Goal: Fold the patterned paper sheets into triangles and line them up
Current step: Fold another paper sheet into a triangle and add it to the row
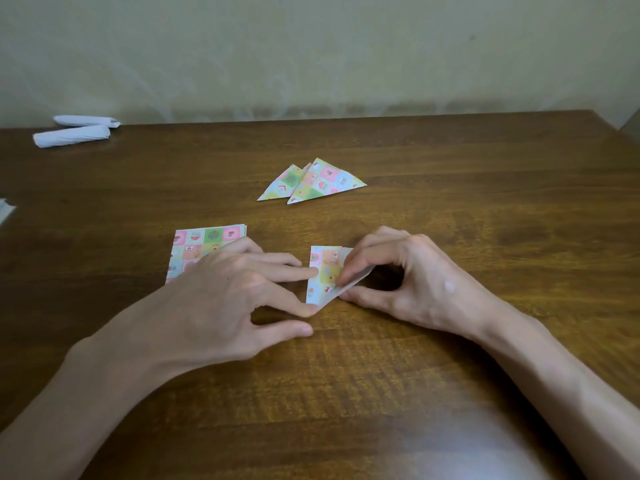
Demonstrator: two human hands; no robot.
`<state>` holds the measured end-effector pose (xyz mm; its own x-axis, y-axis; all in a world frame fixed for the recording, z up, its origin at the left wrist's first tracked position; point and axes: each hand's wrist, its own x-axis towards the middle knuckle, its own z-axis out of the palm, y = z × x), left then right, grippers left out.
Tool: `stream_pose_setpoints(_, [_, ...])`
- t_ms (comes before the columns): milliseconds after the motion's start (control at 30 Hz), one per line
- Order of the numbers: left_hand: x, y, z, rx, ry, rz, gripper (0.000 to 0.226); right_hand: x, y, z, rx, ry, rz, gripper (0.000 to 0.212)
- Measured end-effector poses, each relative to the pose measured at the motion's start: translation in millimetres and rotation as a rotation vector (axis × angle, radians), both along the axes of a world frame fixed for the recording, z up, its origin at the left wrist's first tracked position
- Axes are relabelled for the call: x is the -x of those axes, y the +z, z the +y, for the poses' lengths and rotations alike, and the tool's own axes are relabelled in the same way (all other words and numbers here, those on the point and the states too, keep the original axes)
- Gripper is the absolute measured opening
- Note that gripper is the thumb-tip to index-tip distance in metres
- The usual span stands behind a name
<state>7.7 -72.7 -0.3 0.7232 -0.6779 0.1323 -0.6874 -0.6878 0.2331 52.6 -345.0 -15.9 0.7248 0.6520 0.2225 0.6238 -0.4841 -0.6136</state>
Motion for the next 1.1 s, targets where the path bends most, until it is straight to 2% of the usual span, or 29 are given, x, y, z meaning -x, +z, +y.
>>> stream_pose_setpoints(100, [-2,1,6,-0.018,0.014,0.047,0.033,-3,1,-4,-0.022,-0.003,0.056,0.014])
stream_pose_setpoints(200, [-3,0,5,0.066,0.064,0.053,0.034,-5,0,-7,-0.038,-0.011,0.042,0.015])
stream_pose_setpoints(300, [-3,-5,-4,0.162,0.134,-0.004,0.033,-6,-2,-8,-0.019,-0.051,-0.043,0.015])
stream_pose_setpoints(500, [-3,-12,-15,0.237,0.185,-0.07,0.03,-3,-3,-4,-0.04,-0.039,-0.046,0.012])
stream_pose_setpoints(767, [-2,-15,-19,0.252,0.278,-0.04,0.026,-2,-6,1,-0.11,-0.234,0.053,0.014])
stream_pose_setpoints(933, [-1,-15,-19,0.255,0.336,-0.042,0.019,-1,-9,8,-0.035,-0.276,0.017,0.018])
stream_pose_setpoints(1100, [-2,-17,-19,0.267,0.357,-0.039,0.026,1,-9,12,0.024,-0.289,-0.015,0.016])
